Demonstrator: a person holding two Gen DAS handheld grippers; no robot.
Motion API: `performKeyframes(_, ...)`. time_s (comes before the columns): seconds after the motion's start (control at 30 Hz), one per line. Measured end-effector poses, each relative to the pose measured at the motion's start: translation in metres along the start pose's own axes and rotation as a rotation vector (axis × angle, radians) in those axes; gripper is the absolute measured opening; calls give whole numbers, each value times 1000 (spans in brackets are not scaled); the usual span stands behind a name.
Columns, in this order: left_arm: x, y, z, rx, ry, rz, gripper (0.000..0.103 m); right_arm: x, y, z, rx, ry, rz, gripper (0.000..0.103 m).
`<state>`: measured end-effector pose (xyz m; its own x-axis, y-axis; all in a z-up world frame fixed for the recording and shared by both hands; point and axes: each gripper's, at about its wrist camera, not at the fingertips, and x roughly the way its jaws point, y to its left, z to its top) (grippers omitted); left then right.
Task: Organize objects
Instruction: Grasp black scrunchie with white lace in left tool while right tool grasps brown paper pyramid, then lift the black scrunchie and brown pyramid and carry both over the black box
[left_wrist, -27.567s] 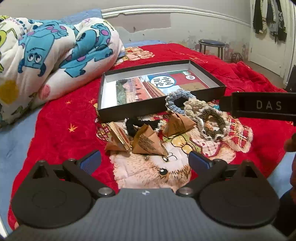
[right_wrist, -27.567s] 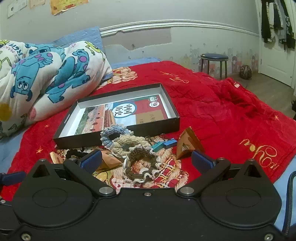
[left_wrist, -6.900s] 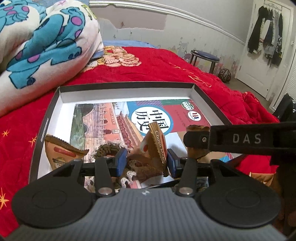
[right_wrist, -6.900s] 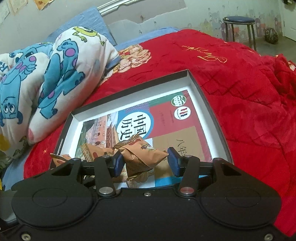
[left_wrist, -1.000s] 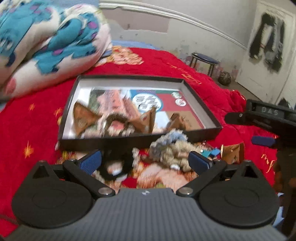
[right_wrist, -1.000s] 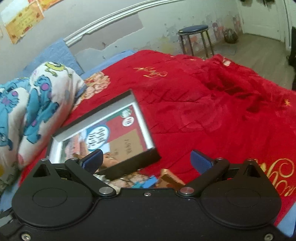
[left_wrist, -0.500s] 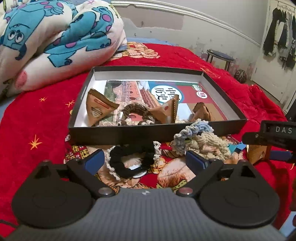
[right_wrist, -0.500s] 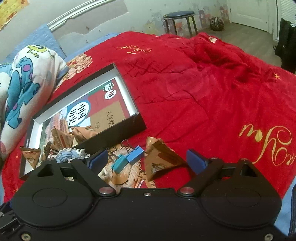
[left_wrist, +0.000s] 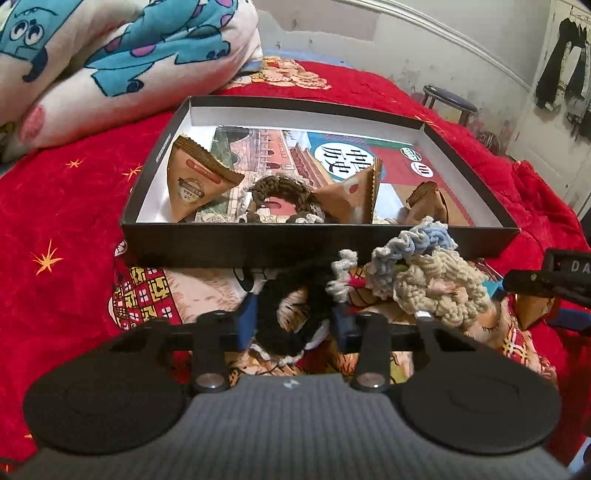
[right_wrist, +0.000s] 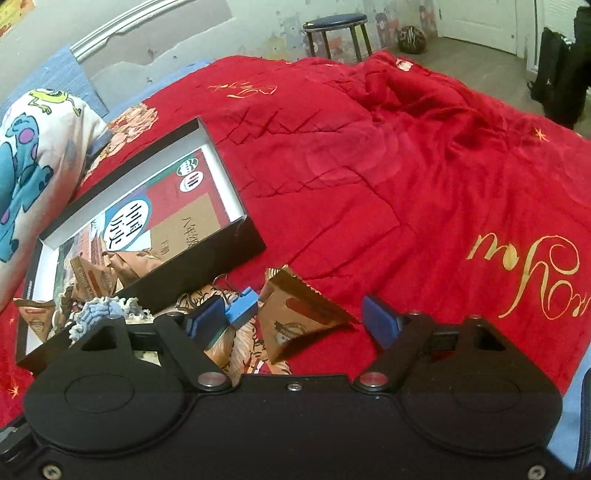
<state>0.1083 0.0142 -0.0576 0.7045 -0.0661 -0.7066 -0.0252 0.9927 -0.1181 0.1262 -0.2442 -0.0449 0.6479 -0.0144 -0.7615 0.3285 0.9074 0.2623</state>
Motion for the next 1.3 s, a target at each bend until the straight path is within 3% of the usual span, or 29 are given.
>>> performKeyframes(0.07, -1, 0, 0, -8, -2, 0, 28, 0, 3, -1, -15, -12, -23, 71)
performKeyframes(0.27, -5, 0, 1, -18, -6, 11, 20, -2, 3, -1, -15, -31, -30, 51)
performKeyframes(1.0, -15, -4, 6, -7, -24, 5, 18, -20, 6, 10, 30, -62, 82, 47)
performKeyframes(1.3, -10, -6, 4, 0, 13, -31, 18, -25, 7, 13, 51, -77, 125, 47)
